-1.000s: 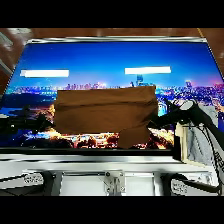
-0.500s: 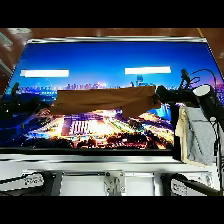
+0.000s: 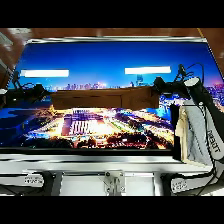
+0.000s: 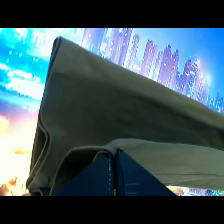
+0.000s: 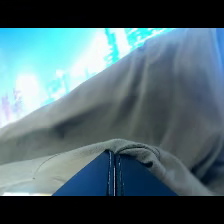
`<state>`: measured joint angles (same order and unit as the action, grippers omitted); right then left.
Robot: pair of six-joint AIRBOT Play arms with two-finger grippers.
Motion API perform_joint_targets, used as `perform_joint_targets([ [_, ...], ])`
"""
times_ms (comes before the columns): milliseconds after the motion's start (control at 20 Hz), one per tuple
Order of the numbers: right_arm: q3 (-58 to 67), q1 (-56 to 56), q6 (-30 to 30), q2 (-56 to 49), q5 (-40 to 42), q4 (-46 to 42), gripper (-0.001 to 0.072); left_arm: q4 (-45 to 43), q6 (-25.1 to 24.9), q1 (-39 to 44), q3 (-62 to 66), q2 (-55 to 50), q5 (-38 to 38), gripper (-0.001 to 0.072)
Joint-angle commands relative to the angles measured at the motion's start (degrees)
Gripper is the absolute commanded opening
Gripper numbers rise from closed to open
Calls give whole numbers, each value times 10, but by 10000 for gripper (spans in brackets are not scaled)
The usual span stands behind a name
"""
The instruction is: Fold the shirts.
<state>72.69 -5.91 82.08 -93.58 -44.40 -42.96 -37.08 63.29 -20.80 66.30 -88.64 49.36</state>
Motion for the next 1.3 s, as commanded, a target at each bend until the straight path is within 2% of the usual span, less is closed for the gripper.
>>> perform_joint_targets([
  [0,14,0,2,-44,41,26,65,2,5,20,38,-45,-19,38],
  [150,14,1,-3,-66,66,78,66,2,5,34,52,-74,-25,37],
  [250,14,1,-19,-71,65,82,74,1,15,37,52,-87,-22,42],
  [300,14,0,-29,-71,63,80,131,0,29,37,52,-89,-22,147],
  [350,14,0,-35,-71,57,81,377,1,35,37,52,-89,-22,377],
  [400,14,0,-53,-70,52,82,570,1,42,36,55,-87,-17,550],
  [550,48,-12,-143,-70,-17,64,584,0,41,24,87,-86,39,564],
  [600,65,-19,-141,-70,-36,24,583,0,41,18,103,-85,63,563],
  [750,105,-32,-28,-70,-82,-140,585,0,41,10,146,-74,127,562],
  [800,108,-32,-14,-70,-93,-172,588,0,41,12,157,-68,143,561],
  [850,108,-32,-8,-72,-101,-185,641,0,41,14,164,-61,153,561],
  [900,108,-32,-8,-75,-108,-187,679,1,41,16,168,-53,160,557],
  [950,108,-31,-8,-81,-115,-183,679,2,41,19,168,-45,162,524],
  [1250,108,-28,-7,-134,-144,-82,679,3,41,39,168,-10,181,522],
])
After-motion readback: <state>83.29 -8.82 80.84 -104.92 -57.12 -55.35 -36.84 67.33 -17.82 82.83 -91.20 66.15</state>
